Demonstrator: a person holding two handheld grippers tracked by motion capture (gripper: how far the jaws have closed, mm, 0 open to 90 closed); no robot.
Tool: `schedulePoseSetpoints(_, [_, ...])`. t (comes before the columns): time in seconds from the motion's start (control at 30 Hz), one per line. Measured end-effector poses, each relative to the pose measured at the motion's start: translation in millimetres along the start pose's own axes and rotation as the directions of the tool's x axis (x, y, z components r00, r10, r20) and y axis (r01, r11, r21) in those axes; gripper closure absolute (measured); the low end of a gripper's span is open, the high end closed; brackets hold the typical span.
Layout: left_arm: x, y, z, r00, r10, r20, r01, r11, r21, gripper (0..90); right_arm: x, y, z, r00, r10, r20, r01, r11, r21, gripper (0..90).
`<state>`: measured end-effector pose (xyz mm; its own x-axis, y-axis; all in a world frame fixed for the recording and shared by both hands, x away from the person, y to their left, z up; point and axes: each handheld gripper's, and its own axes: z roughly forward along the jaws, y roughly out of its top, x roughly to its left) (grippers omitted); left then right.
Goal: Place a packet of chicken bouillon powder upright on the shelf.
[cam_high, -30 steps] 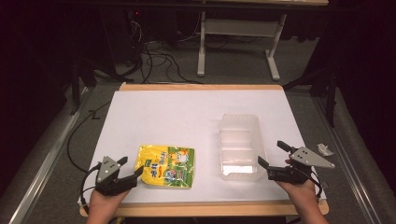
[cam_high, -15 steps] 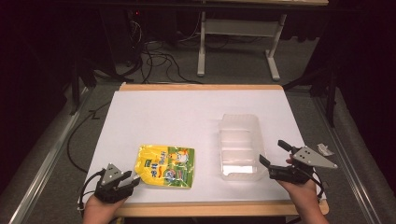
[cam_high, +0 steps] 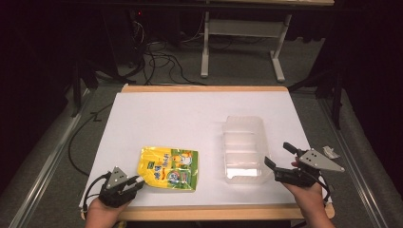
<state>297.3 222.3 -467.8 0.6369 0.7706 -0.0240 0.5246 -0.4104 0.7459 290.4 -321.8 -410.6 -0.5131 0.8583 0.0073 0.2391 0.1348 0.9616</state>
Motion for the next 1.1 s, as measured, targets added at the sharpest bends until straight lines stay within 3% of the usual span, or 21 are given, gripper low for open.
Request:
schedulePoseSetpoints(0.2, [-1.6,3.2,-7.9,0.9998,-0.011,0.016,0.013,0.9972,-0.074,70.2,0.7,-0.4,-0.2,1.0,0.004,0.001,-0.004,1.0,0.004,12.2])
schedulePoseSetpoints(0.53, [-12.2,10.4,-18.8,0.9992,0.03,-0.025,-0.034,0.9821,-0.185,70.7,0.0,-0.9,0.2,0.9999,0.011,-0.001,-0.011,1.0,0.004,12.7])
schedulePoseSetpoints(0.57, [-15.9,12.8,-20.8,0.9988,0.03,-0.038,-0.038,0.9756,-0.216,70.7,0.1,-0.9,0.1,0.9999,0.014,-0.001,-0.014,1.0,0.005,12.8])
schedulePoseSetpoints(0.6, [-15.9,12.8,-20.8,0.9988,0.03,-0.038,-0.038,0.9756,-0.216,70.7,0.1,-1.0,0.1,0.9999,0.014,-0.001,-0.014,1.0,0.005,12.9])
schedulePoseSetpoints(0.7, [-21.6,17.9,-24.1,0.9993,-0.003,-0.038,-0.007,0.9584,-0.285,70.9,0.5,-1.0,0.3,0.9999,0.013,-0.002,-0.013,1.0,0.005,12.9])
schedulePoseSetpoints(0.73, [-21.6,17.9,-24.1,0.9993,-0.003,-0.038,-0.007,0.9584,-0.285,70.9,0.5,-0.9,0.4,1.0,0.01,-0.002,-0.01,1.0,0.004,13.0])
schedulePoseSetpoints(0.8, [-23.8,20.9,-25.3,0.9992,-0.015,-0.037,0.003,0.9503,-0.311,71.0,0.6,-0.9,0.4,1.0,0.009,-0.001,-0.009,1.0,0.004,13.0])
schedulePoseSetpoints(0.83, [-26.4,25.3,-26.4,0.999,-0.021,-0.039,0.006,0.9394,-0.343,71.0,0.8,-1.1,0.6,1.0,0.009,-0.001,-0.009,1.0,0.005,13.1])
schedulePoseSetpoints(0.87, [-26.4,25.3,-26.4,0.999,-0.021,-0.039,0.006,0.9394,-0.343,71.0,0.8,-1.1,0.6,1.0,0.009,-0.001,-0.009,1.0,0.005,13.1])
schedulePoseSetpoints(1.0, [-29.5,34.9,-26.2,0.9981,-0.047,-0.039,0.027,0.9147,-0.403,71.1,0.7,-1.4,0.9,1.0,0.009,0.0,-0.009,1.0,0.005,13.2])
schedulePoseSetpoints(1.03, [-31.5,39.5,-26.0,0.9978,-0.048,-0.046,0.024,0.905,-0.425,71.1,0.6,-1.4,0.5,0.9999,0.01,0.001,-0.01,1.0,0.005,13.3])
schedulePoseSetpoints(1.07, [-31.5,39.5,-26.0,0.9978,-0.048,-0.046,0.024,0.905,-0.425,71.1,0.6,-1.4,0.5,0.9999,0.01,0.001,-0.01,1.0,0.005,13.3])
schedulePoseSetpoints(1.1, [-33.4,44.6,-25.4,0.9972,-0.057,-0.049,0.029,0.8933,-0.449,71.1,0.0,-1.5,0.5,0.9999,0.011,0.002,-0.011,1.0,0.005,13.3])
